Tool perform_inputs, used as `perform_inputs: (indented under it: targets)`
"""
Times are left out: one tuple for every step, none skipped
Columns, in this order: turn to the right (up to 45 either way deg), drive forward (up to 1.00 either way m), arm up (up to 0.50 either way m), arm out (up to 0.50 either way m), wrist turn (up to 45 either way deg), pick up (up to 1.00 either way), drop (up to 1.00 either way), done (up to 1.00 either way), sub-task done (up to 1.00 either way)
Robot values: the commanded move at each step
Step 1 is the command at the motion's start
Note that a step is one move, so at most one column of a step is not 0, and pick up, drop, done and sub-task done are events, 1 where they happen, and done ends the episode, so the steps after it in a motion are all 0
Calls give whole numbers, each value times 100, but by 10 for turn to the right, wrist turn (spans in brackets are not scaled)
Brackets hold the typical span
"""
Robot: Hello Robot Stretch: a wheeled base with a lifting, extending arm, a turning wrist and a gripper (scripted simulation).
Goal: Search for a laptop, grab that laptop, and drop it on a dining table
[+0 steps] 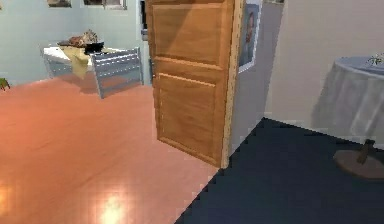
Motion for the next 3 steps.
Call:
perform_inputs:
  targets:
    - [-270, 0, 0, 0, 0, 0, 0, 0, 0]
    - [0, 100, 0, 0, 0, 0, 0, 0, 0]
    - [0, 100, 0, 0, 0, 0, 0, 0, 0]
